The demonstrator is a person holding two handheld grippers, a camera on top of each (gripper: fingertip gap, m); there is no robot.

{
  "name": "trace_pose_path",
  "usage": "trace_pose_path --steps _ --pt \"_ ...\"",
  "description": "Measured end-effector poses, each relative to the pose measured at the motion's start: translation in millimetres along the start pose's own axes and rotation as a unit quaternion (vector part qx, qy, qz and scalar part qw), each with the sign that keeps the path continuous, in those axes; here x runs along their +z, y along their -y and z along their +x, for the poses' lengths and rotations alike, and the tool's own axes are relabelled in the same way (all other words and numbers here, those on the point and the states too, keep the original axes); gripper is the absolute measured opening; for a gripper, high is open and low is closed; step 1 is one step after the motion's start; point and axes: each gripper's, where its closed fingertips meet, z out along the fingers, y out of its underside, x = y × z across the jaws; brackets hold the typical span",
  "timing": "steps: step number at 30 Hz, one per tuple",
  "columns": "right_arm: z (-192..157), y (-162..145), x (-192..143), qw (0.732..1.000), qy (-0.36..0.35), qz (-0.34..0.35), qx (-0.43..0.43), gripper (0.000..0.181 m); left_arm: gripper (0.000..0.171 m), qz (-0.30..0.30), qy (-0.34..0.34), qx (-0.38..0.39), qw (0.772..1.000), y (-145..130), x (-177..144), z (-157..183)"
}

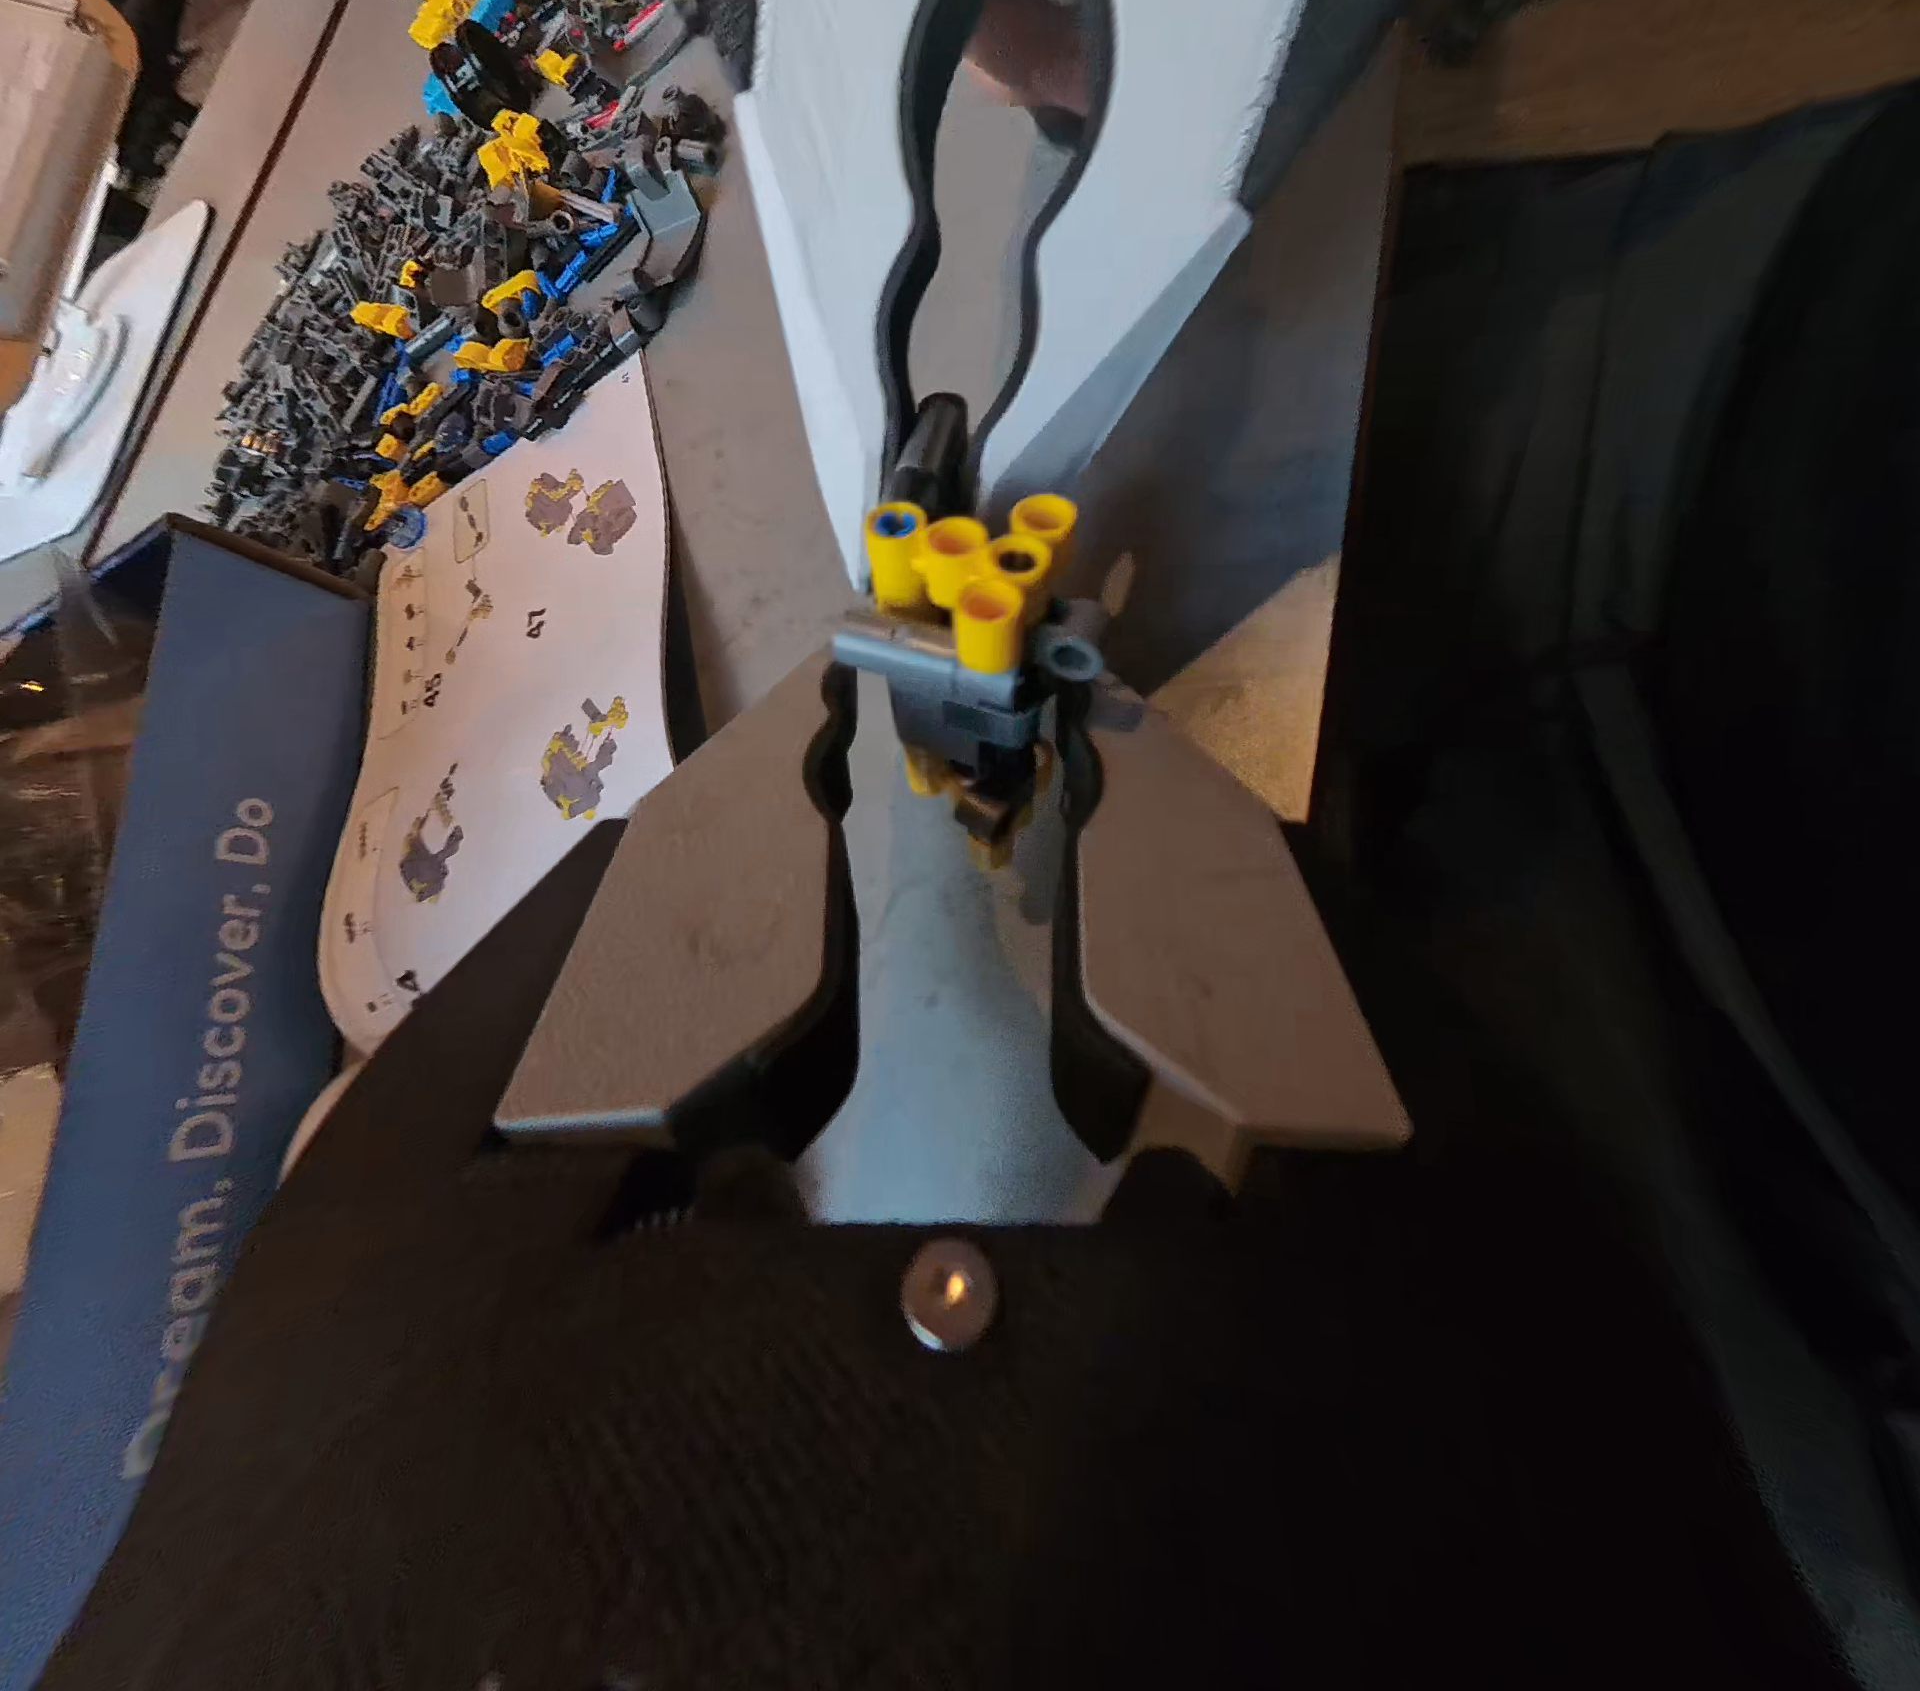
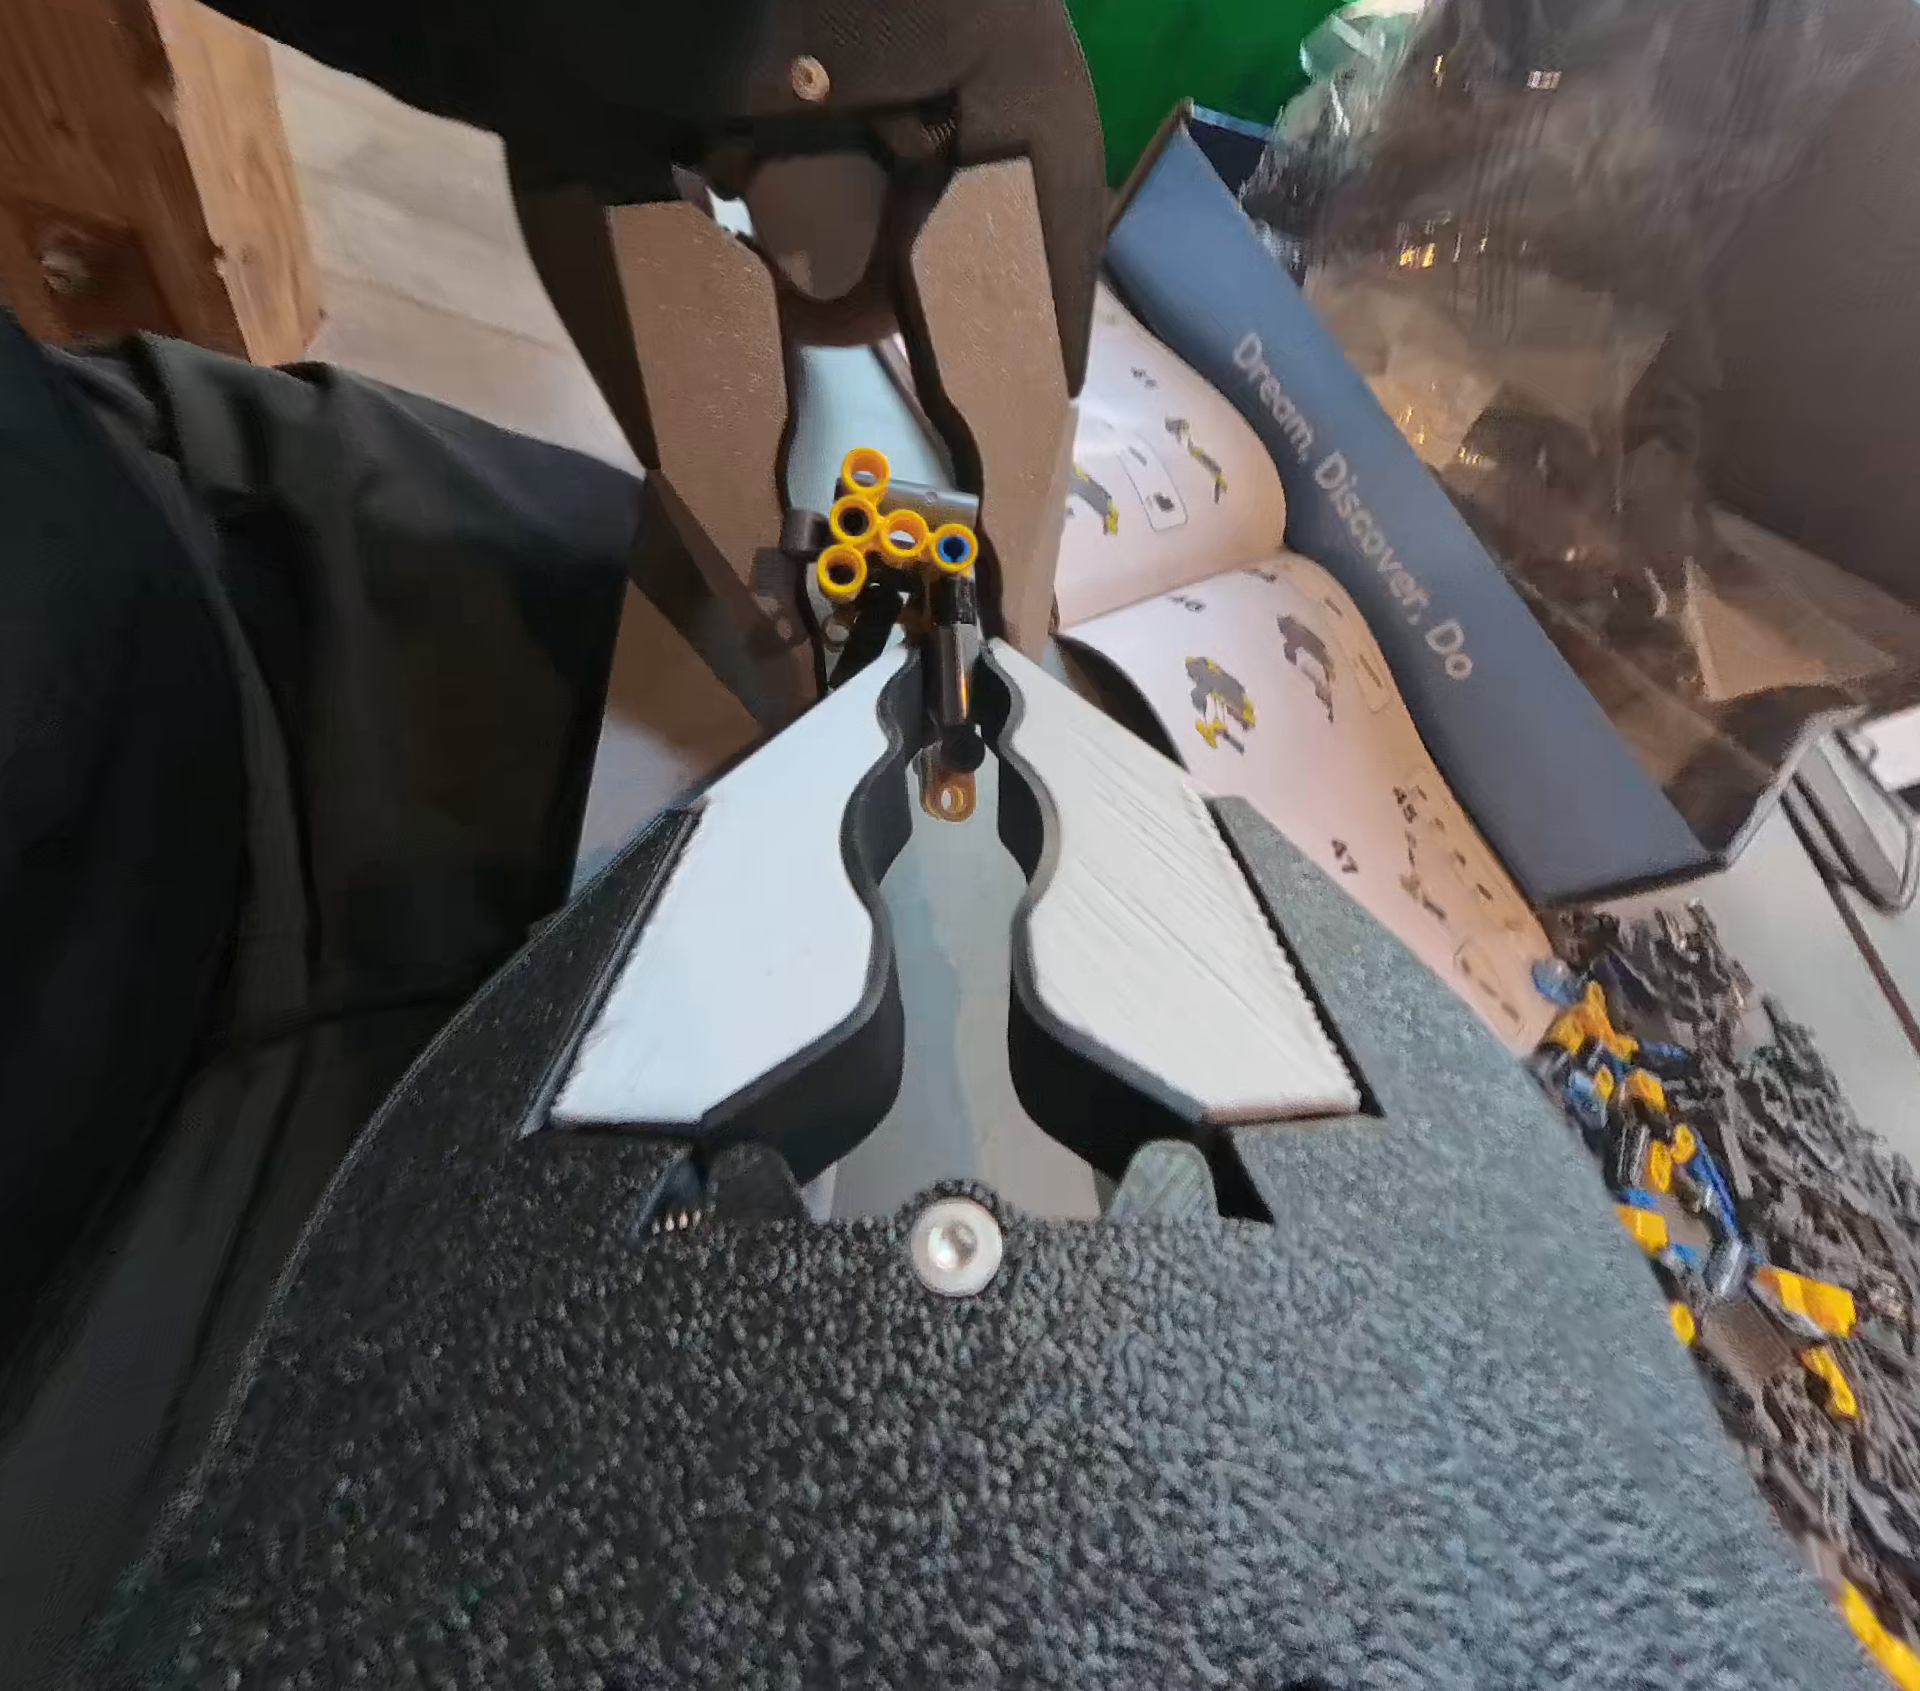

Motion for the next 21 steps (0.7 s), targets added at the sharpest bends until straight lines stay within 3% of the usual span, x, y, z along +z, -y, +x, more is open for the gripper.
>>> trace_pose_path --steps 7,15,21 --pt "3.7 8.9 -12.5 0.997 0.007 0.071 -0.011 0.008 0.021 0.056 -0.015 -0.013 0.998 17.1 -6.7 -0.6" --pt "13.9 -8.7 -10.0 0.998 -0.025 0.034 -0.045 0.011 0.02 -0.013 0.078 0.036 0.996 1.5 -0.8 -16.9" --pt "18.6 -18.5 -5.0 0.996 -0.052 0.003 -0.073 0.017 0.02 -0.02 0.127 0.039 0.991 -12.6 -2.3 -28.4"
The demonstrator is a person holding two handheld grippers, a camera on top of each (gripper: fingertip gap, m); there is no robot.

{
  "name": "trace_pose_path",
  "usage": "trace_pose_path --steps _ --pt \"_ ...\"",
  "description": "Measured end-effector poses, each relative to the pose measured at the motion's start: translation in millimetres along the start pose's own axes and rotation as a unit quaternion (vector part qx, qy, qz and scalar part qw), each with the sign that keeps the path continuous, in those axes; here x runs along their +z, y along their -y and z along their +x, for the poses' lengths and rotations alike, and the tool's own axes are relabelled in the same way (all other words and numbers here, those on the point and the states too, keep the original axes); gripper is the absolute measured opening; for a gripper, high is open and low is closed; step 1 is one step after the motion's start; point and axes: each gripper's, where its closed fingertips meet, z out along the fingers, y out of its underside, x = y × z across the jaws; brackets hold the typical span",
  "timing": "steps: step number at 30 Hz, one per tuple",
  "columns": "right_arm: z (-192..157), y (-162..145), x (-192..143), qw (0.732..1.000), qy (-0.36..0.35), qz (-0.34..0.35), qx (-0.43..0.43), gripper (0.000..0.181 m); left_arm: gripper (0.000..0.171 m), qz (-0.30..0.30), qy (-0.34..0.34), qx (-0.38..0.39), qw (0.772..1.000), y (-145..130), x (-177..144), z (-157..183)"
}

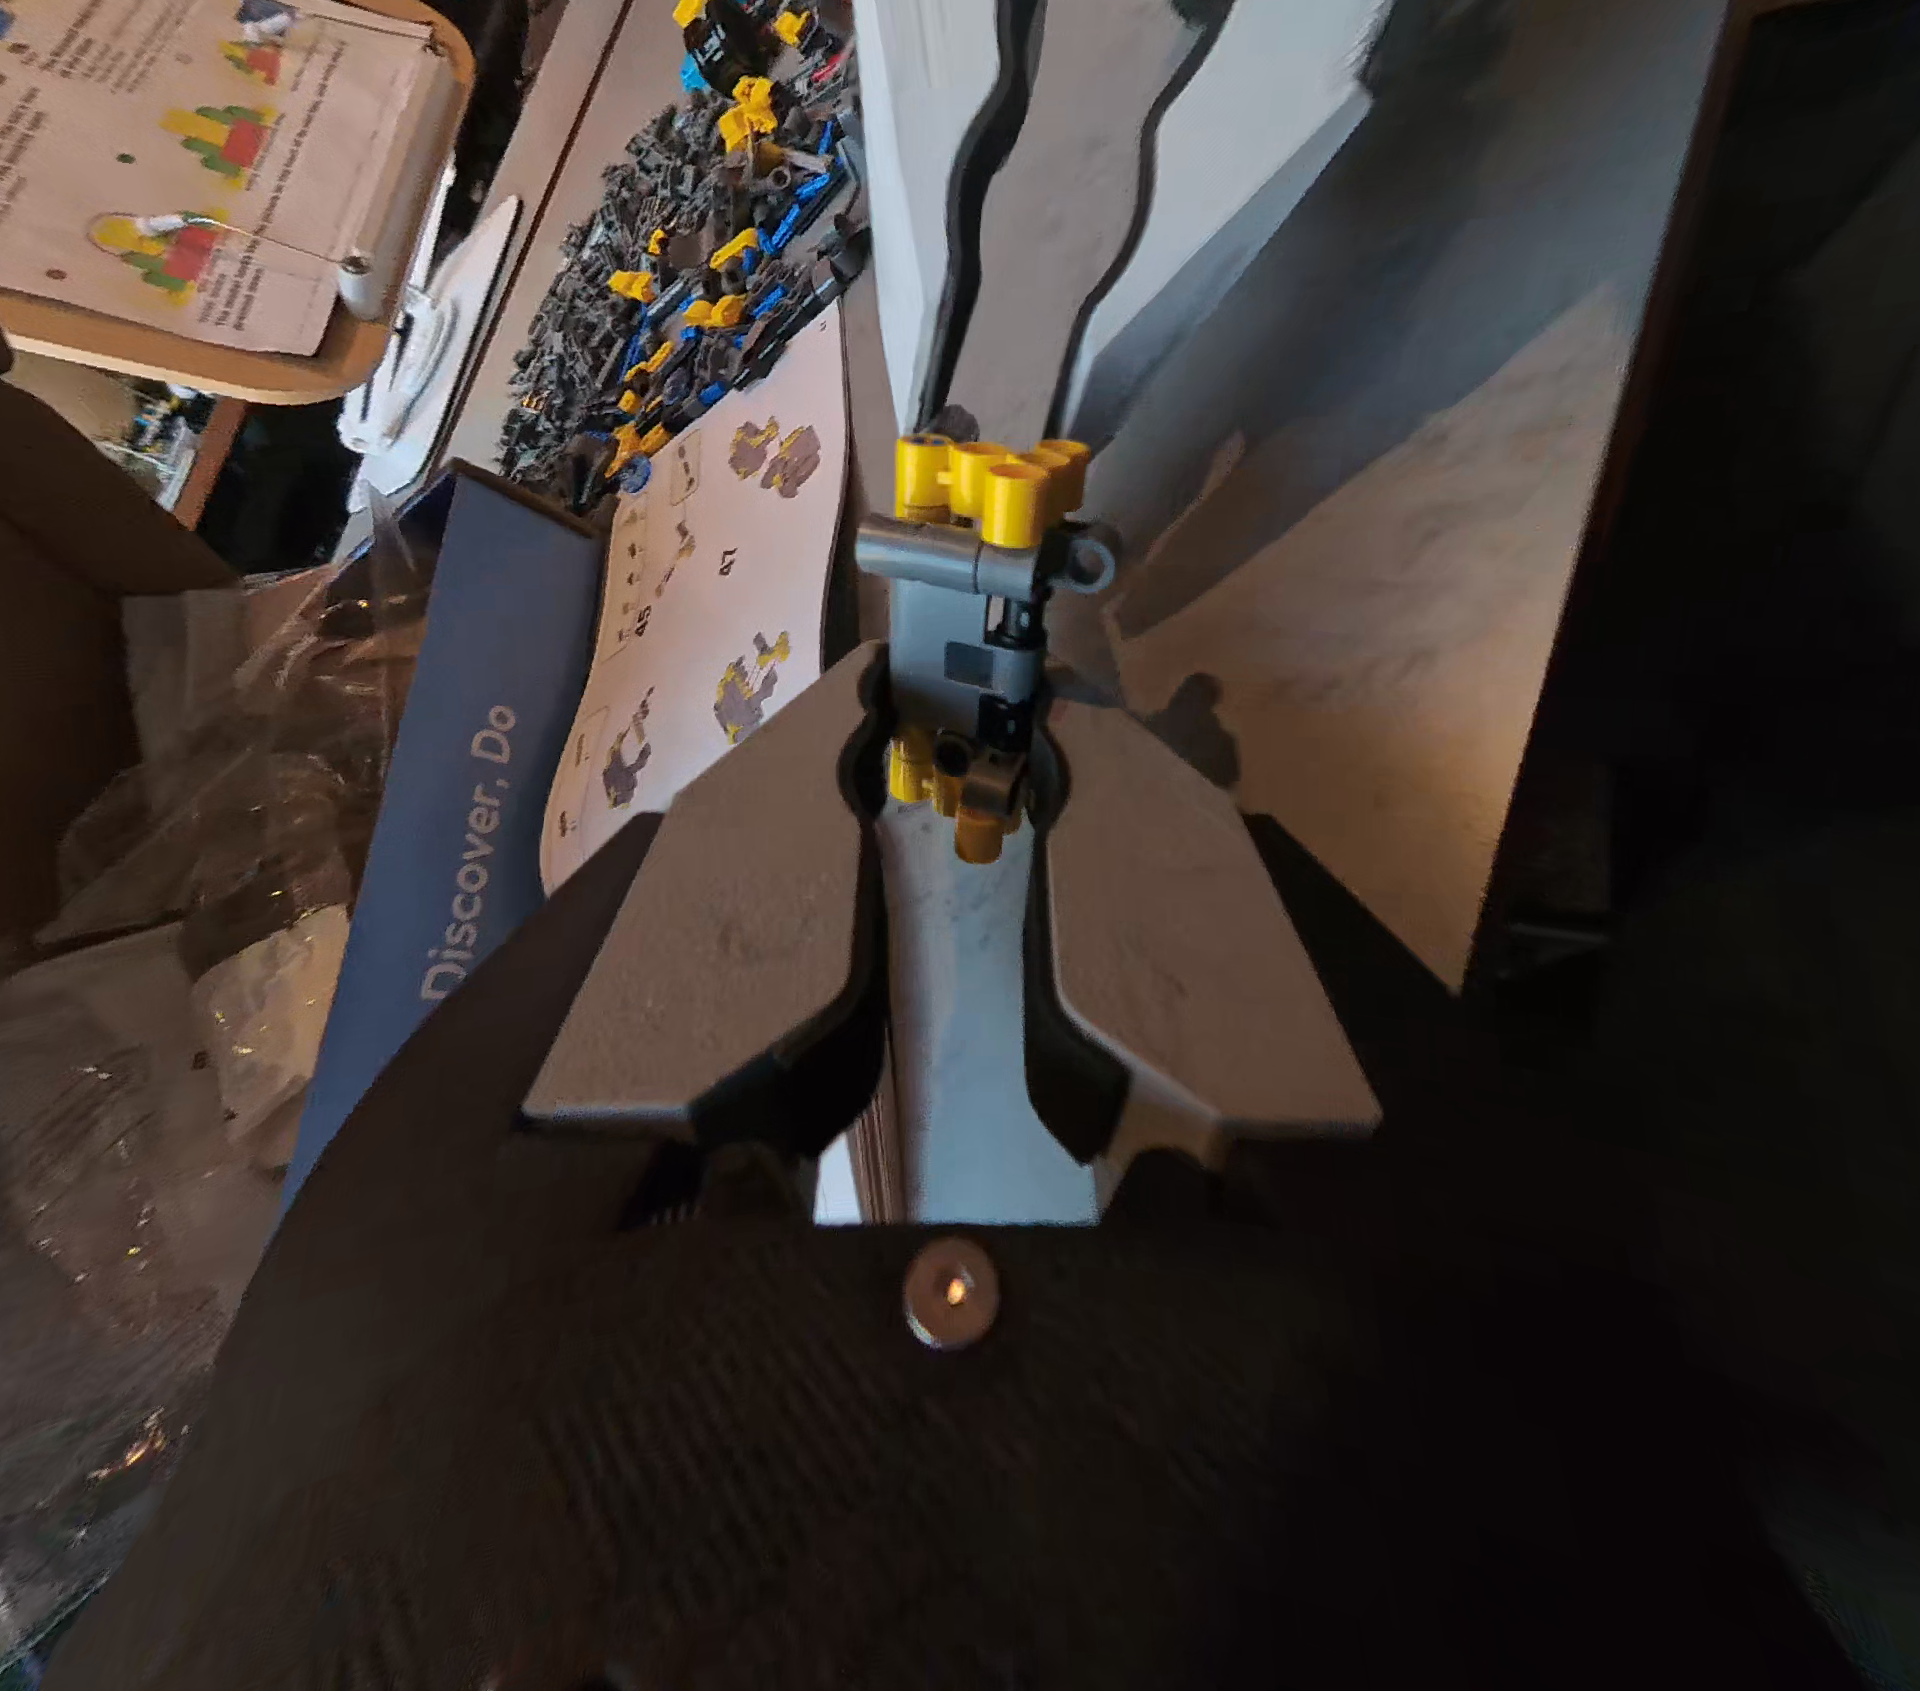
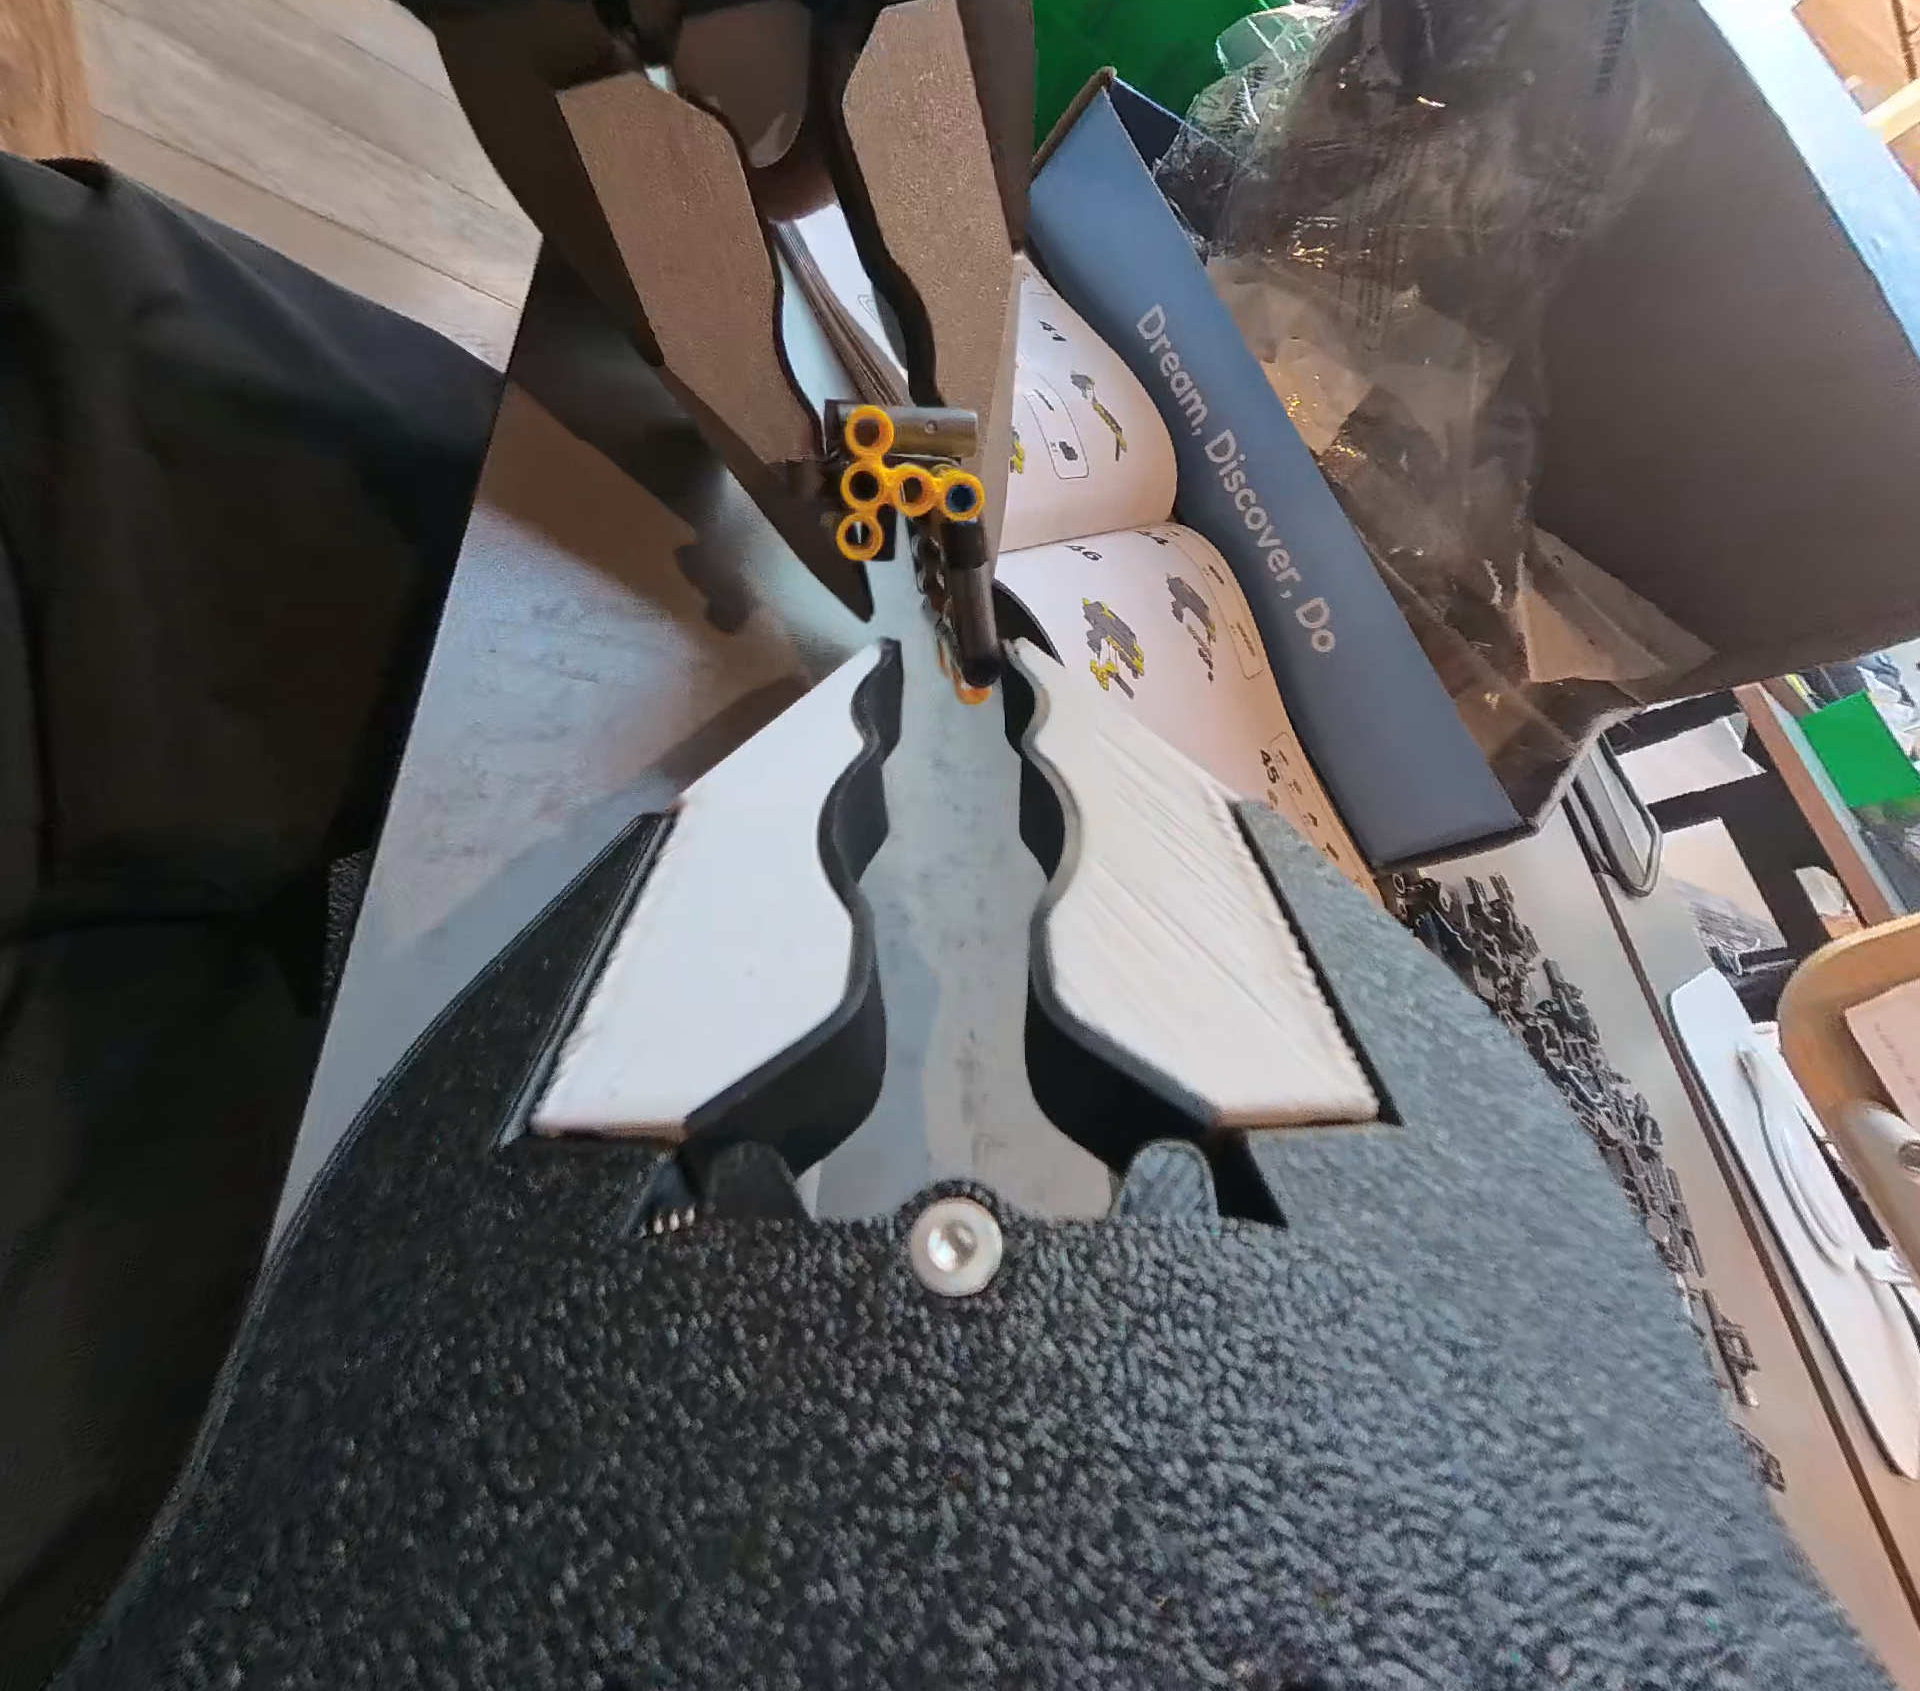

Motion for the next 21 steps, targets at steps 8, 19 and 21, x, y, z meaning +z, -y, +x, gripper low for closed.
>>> trace_pose_path --steps 8,19,21 --pt "1.2 -4.1 0.7 1.0 -0.008 -0.01 -0.009 0.02 0.021 -0.083 -0.043 0.016 0.995 -6.7 1.9 13.1" --pt "-7.0 -30.0 3.5 0.99 -0.031 -0.088 -0.11 0.009 0.052 -0.097 -0.061 0.018 0.993 5.3 -4.1 17.7" --pt "-5.8 -33.1 1.2 0.988 -0.039 -0.098 -0.115 0.007 0.066 -0.098 -0.066 -0.006 0.993 3.8 -7.1 15.3"
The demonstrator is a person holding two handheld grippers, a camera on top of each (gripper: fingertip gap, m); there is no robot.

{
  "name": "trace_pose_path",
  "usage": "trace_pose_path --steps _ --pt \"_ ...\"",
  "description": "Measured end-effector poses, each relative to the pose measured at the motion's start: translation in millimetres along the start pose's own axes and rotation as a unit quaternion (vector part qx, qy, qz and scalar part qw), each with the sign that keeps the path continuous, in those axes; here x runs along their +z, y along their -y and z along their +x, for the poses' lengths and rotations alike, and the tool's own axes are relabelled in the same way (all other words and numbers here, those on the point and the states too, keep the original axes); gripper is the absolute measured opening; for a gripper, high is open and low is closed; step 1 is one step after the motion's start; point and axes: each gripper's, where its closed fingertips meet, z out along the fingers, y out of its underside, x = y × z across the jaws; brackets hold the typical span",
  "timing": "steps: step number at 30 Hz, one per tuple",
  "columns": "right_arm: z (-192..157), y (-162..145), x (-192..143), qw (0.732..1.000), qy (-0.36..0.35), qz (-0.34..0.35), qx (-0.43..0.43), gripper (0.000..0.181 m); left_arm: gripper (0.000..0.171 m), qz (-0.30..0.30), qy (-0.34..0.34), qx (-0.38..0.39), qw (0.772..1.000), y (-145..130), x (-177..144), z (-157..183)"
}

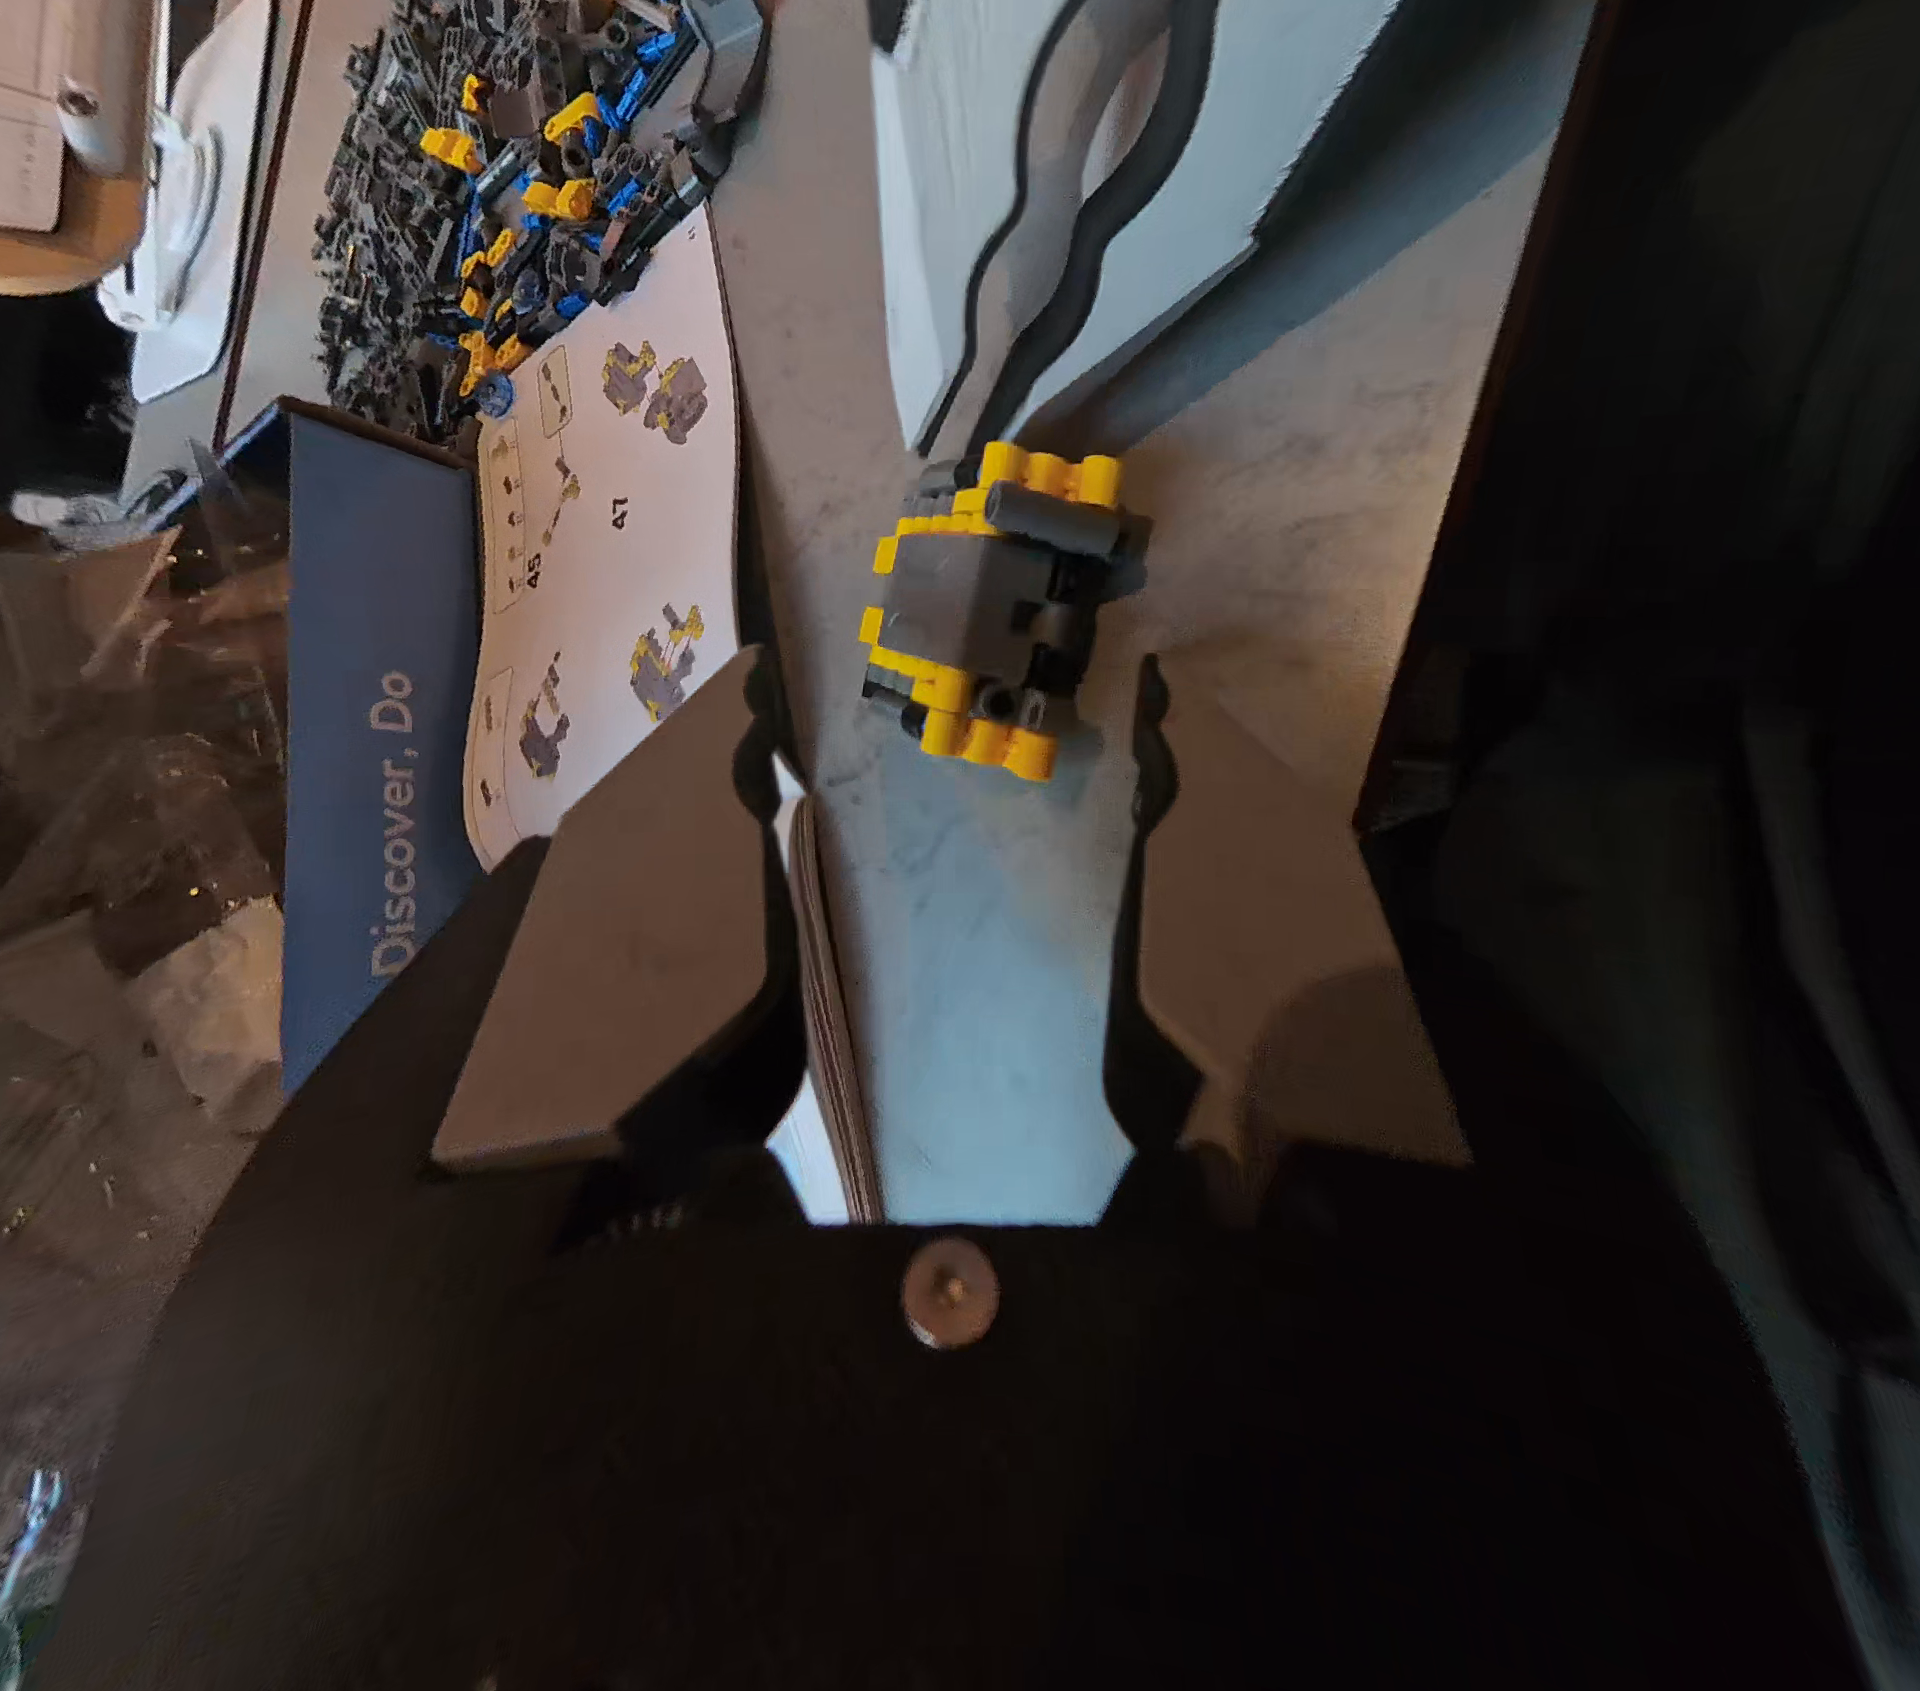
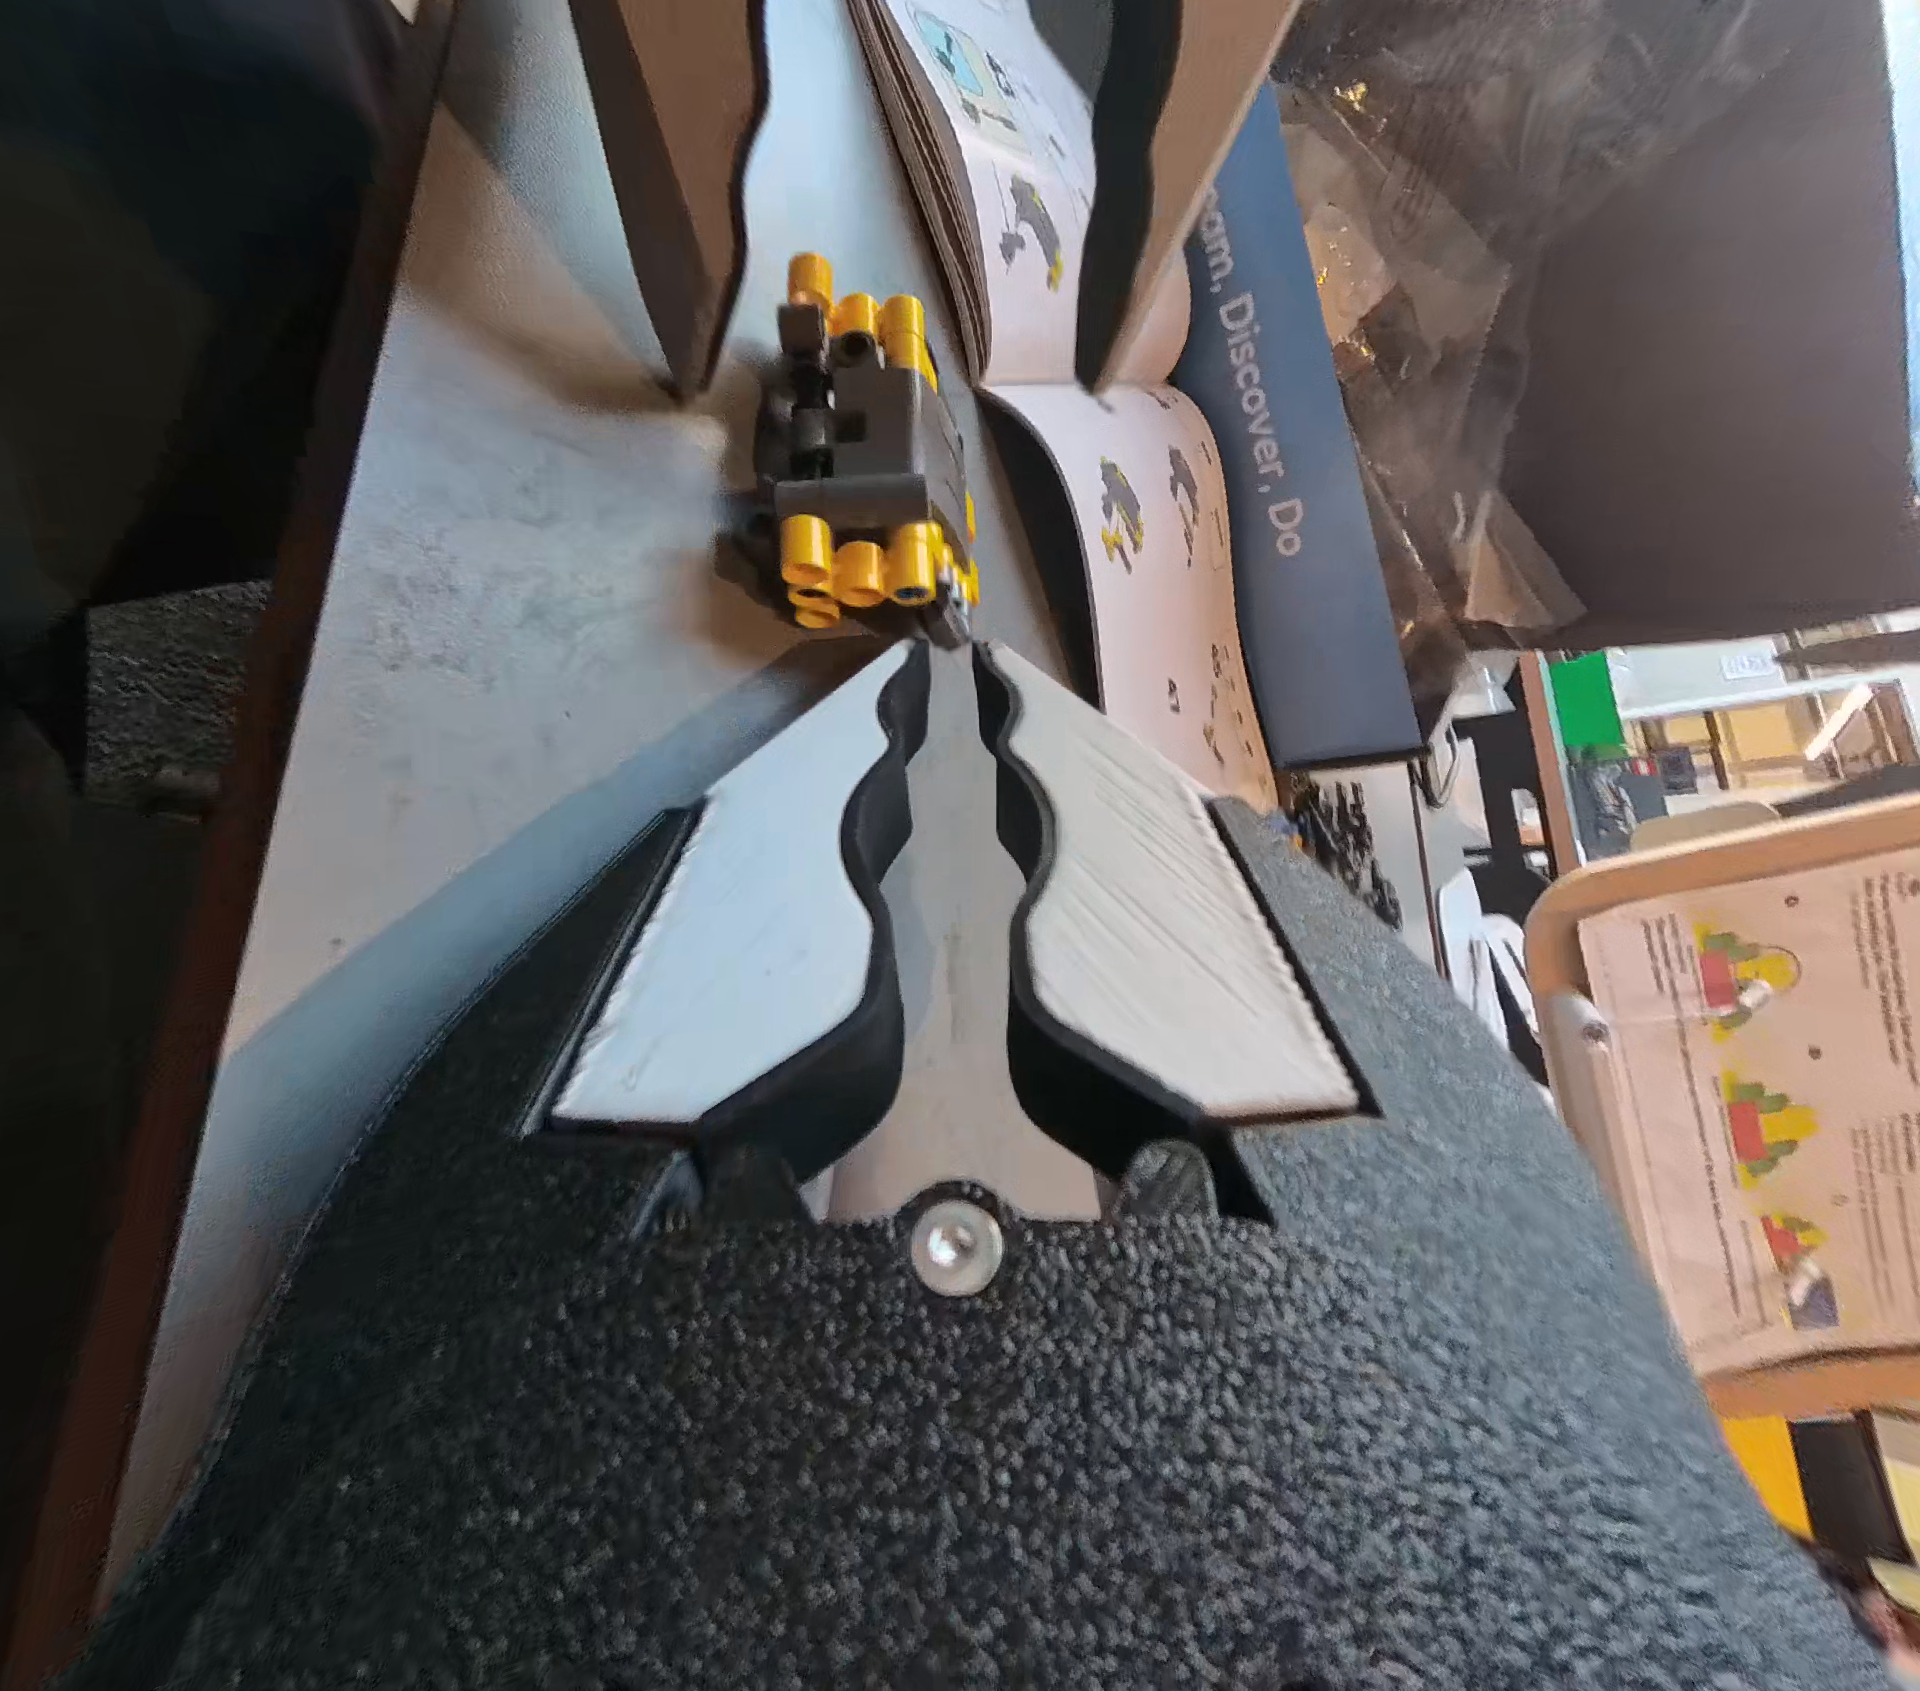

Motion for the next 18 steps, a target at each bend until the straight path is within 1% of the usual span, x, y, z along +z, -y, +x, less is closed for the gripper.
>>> trace_pose_path --steps 1,3,4,6,11,13,14,15,18 --pt "2.1 -4.2 -1.1 1.0 -0.007 -0.012 0.002 0.007 0.07 -0.003 0.001 -0.009 1.0 -2.6 -1.2 -1.7" --pt "4.0 -14.5 -4.4 0.999 -0.015 -0.039 0.008 0.006 0.071 -0.002 0.011 -0.022 1.0 -6.8 -3.8 -5.5" --pt "3.4 -15.8 -6.9 0.999 -0.016 -0.042 0.011 0.006 0.069 0.0 0.019 -0.031 0.999 -8.7 -4.6 -7.6" --pt "-1.1 -12.7 -12.3 0.999 -0.009 -0.037 0.023 0.006 0.072 0.004 0.027 -0.055 0.998 -13.4 -5.4 -8.8" --pt "-21.0 18.3 -23.3 0.998 0.048 0.022 0.045 0.01 0.073 0.03 0.02 -0.122 0.992 -15.9 -6.0 -6.9" --pt "-23.9 31.4 -25.3 0.995 0.061 0.048 0.056 0.012 0.072 0.015 0.046 -0.121 0.991 -22.5 -3.0 -16.2" --pt "-24.6 36.7 -26.5 0.994 0.068 0.06 0.063 0.012 0.069 0.002 0.066 -0.124 0.99 -28.4 -2.6 -23.6" --pt "-22.7 39.8 -28.0 0.993 0.066 0.07 0.071 0.012 0.07 -0.004 0.075 -0.129 0.989 -32.7 -3.3 -28.2" --pt "-9.5 40.1 -32.4 0.989 0.046 0.093 0.109 0.012 0.069 0.026 0.071 -0.176 0.982 -34.7 -10.3 -30.9"
